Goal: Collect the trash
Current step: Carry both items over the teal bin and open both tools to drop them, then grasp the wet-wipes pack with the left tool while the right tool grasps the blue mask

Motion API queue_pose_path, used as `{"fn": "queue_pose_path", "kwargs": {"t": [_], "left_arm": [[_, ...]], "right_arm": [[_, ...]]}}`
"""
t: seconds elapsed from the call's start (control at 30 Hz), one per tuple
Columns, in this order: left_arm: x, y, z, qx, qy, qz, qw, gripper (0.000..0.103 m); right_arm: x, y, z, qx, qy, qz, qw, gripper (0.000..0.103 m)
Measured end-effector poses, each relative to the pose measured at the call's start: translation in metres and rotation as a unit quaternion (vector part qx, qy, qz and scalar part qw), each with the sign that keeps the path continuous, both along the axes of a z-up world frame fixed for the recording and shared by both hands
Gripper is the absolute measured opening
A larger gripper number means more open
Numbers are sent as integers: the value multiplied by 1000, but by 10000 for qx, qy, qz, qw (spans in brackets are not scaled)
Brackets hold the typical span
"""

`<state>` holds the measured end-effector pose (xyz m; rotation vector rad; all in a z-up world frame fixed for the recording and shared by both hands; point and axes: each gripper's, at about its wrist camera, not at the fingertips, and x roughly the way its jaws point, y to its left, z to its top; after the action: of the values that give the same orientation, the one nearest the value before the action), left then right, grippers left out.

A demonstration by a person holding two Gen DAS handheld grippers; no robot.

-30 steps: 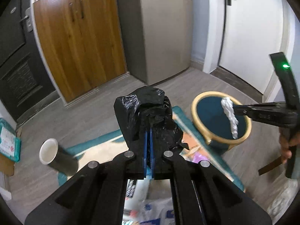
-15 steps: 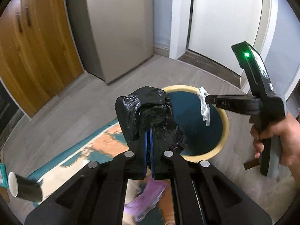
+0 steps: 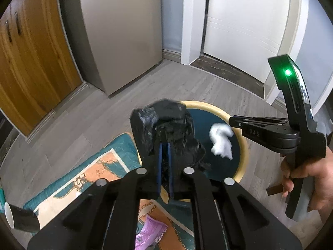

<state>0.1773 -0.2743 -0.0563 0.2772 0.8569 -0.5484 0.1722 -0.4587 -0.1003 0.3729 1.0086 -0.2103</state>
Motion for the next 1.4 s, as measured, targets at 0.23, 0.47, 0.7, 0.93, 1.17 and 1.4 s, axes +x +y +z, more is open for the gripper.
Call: {"fn": "queue_pose_path", "kwargs": {"t": [0.23, 0.47, 0.7, 0.93, 1.17, 1.4], "left_arm": [[-16, 23, 18, 60, -249, 128, 9996, 42], [-40, 57, 50, -159, -485, 344, 9981, 77], [-58, 96, 73, -343, -603, 669, 9953, 88], [-80, 136, 80, -324, -631, 963, 9928, 92], [-105, 178, 73, -345, -575, 1307, 9891, 95], [-124, 217, 57, -299, -418, 1674, 9846, 95]], "right_arm": [[-9, 9, 16, -107, -287, 167, 9994, 36], [-19, 25, 35, -200, -578, 282, 9977, 87], [-29, 42, 54, -321, -804, 449, 9952, 95], [-45, 63, 74, -478, -1027, 553, 9920, 97], [-59, 92, 79, -189, -1039, 820, 9910, 98], [-79, 130, 78, -161, -944, 1225, 9878, 98]]}}
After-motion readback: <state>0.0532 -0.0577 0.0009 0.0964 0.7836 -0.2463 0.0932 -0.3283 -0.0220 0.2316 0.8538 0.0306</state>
